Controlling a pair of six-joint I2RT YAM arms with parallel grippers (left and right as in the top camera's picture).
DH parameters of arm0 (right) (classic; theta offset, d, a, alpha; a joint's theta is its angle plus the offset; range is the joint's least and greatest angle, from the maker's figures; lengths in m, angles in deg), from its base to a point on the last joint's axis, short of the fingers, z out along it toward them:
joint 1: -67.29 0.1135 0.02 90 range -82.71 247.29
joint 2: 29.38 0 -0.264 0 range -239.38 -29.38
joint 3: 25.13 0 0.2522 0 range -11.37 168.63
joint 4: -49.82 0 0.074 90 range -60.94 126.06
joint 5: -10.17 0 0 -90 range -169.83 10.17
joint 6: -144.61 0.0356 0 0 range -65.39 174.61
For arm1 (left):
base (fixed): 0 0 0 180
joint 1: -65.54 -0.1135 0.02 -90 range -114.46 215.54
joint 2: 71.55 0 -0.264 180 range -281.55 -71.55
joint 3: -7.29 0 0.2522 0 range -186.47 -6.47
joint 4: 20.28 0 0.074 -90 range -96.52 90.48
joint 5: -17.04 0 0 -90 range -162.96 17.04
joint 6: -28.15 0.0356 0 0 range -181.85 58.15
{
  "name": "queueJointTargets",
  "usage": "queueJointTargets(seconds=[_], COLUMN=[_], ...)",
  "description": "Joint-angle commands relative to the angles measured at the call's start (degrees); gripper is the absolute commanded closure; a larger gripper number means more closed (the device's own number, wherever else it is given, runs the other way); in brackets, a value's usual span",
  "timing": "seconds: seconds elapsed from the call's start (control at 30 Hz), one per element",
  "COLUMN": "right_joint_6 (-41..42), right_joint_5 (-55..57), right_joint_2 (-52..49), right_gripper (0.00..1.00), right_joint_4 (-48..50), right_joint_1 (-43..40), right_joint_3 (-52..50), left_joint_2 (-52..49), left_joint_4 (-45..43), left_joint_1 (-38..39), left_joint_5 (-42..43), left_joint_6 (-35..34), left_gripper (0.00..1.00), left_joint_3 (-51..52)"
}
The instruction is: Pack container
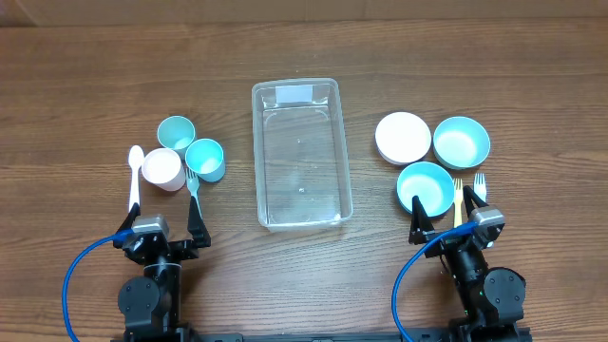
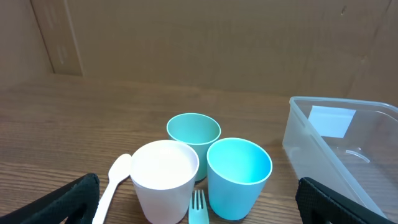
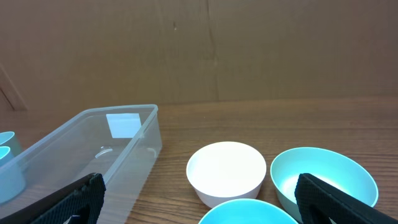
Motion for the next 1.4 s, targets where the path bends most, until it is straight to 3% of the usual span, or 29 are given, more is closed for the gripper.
queueJointTargets(seconds=[0.0,0.47,0.63,0.8,0.87,1.0,1.1,1.37], right_joint_6=[-0.4,1.0,3.5,3.5,2.8,-1.0,-1.0,-0.8], right_joint_5=[-0.3,-1.4,-0.3,3.0,3.2,3.1,3.1,2.4], right_joint_2=[0.7,0.7,-2.0,-18.2,-35.3,-55.3,-65.9,-81.0], right_gripper=[0.00,0.00,0.00,0.00,0.00,0.00,0.00,0.00], right_joint_4=[0.3,0.1,-9.0,-23.1,-38.7,-60.0,-69.8,-75.4], right_joint_1=[-0.2,-0.2,-0.2,-0.2,-0.2,-0.2,-0.2,-0.2], right_joint_3=[-0.6,-0.3,7.6,32.9,52.5,74.1,82.0,80.6], left_joint_2=[0.3,0.3,0.3,0.3,0.3,0.3,0.3,0.3], left_joint_4=[-0.1,-0.1,-0.1,-0.1,-0.1,-0.1,-0.1,-0.1], left_joint_1=[-0.1,-0.1,-0.1,-0.1,-0.1,-0.1,-0.1,-0.1], left_joint_5=[-0.6,-0.6,-0.6,-0.6,-0.6,-0.6,-0.6,-0.6], left_joint_6=[-1.0,-1.0,-1.0,-1.0,-1.0,-1.0,-1.0,-1.0], left_gripper=[0.00,0.00,0.00,0.00,0.00,0.00,0.00,0.00], left_joint_3=[0.3,0.3,0.3,0.3,0.3,0.3,0.3,0.3])
